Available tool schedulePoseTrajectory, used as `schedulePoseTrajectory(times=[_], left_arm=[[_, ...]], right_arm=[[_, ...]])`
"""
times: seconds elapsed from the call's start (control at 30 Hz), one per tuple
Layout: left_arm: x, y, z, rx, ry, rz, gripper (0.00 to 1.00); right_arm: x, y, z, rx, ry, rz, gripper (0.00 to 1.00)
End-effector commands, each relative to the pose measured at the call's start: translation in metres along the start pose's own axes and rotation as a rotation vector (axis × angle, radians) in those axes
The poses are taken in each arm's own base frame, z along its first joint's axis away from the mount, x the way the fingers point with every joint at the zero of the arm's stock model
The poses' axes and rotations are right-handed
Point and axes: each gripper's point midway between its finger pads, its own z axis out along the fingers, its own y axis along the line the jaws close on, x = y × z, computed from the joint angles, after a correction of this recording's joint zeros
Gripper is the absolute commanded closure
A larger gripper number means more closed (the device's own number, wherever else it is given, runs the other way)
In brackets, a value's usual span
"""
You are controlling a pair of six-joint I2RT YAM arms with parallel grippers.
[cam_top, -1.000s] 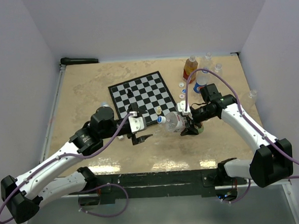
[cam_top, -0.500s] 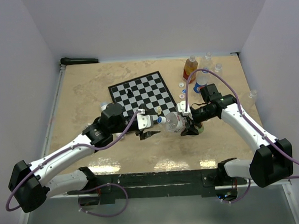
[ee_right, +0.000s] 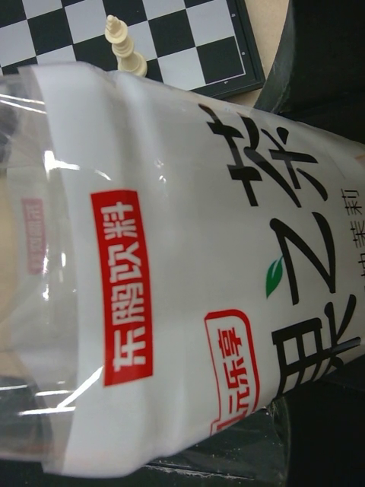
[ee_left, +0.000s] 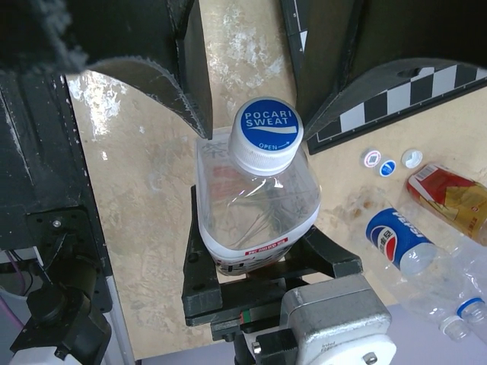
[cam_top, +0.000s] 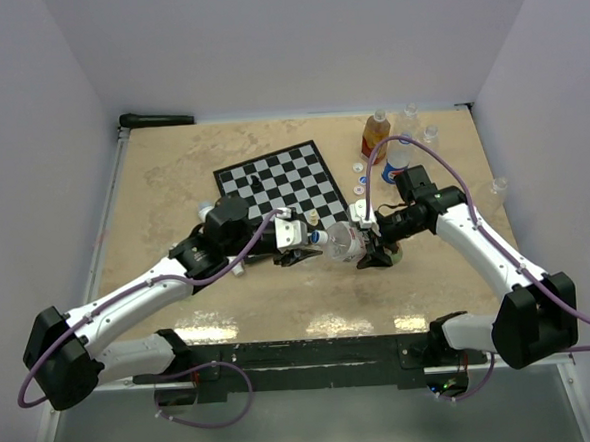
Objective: Unscrew the bottle caps
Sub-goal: Unscrew the bottle cap from the plastic bottle.
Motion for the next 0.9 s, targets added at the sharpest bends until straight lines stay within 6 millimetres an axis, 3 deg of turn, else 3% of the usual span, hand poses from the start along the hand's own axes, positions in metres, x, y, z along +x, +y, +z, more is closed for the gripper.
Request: schedulePoseTrajectory(times=[0.0, 0.5, 0.53, 0.63, 0.67, 0.77, 0.87], left_arm=[[-0.041, 0.004, -0.005, 0.011, -0.107, 0.057, 0.51], [-0.047, 0.006, -0.004, 0.0, -0.113, -0.002, 0.53], [-0.048, 0.007, -0.004, -0.004, -0.113, -0.014, 0.55], [-0.051, 0.013, -0.004, -0.045, -0.111, -0.104, 0.95], [-0.052, 0.016, -0.003, -0.062, -0.105, -0.151, 1.0], [-0.058, 0.026, -0.001, -0.121, -0.075, -0.347, 1.0], [-0.061, 0.039, -0.005, -0.254, -0.074, -0.682, 1.0]], right_arm=[[-0.002, 0.001, 0.001, -0.011, -0.015, -0.008, 0.81], [-0.001, 0.001, 0.001, -0.015, -0.013, -0.007, 0.81], [0.0, 0.001, 0.001, -0.017, -0.012, -0.002, 0.81], [0.0, 0.002, 0.002, -0.018, -0.012, -0.002, 0.81], [0.0, 0.002, 0.002, -0.021, -0.011, -0.001, 0.81], [0.001, 0.002, 0.002, -0.019, -0.008, 0.0, 0.81], [0.001, 0.002, 0.002, -0.02, -0.008, 0.001, 0.81]])
